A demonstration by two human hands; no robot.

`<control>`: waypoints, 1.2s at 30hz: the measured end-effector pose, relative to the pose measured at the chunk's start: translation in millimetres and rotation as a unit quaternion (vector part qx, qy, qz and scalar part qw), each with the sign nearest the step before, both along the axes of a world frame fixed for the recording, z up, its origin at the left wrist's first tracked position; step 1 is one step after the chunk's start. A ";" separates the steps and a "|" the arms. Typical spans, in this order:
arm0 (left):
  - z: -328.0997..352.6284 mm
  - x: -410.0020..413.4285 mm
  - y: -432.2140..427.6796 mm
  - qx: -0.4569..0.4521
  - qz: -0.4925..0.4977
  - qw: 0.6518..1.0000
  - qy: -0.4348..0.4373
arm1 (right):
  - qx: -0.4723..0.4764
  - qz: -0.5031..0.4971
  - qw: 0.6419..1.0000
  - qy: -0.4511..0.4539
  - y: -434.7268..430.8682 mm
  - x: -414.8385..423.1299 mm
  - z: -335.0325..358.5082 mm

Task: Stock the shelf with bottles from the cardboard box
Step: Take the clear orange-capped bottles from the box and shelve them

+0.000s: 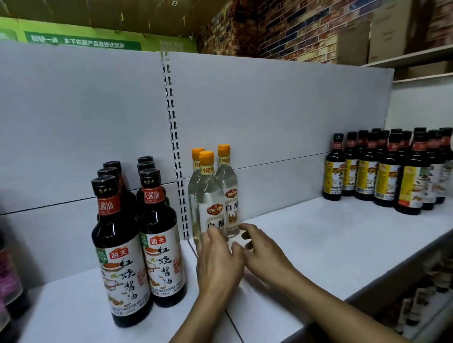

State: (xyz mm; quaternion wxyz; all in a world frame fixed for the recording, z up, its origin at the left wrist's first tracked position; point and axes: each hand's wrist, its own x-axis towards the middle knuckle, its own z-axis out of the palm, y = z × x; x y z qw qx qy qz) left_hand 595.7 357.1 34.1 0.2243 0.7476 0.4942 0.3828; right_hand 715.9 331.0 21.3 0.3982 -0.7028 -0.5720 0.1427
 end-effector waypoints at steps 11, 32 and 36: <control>-1.0 43.3 -77.2 0.140 -0.306 0.938 0.080 | 0.061 -0.119 0.990 0.035 -142.1 73.6 -5.7; -197.2 259.5 -295.9 -0.081 -0.536 0.811 0.220 | -0.096 -0.379 0.912 0.125 -452.6 222.0 -174.6; -246.3 275.6 -330.4 -0.124 -0.530 0.798 0.257 | -0.146 -0.372 0.903 0.156 -493.9 243.7 -225.7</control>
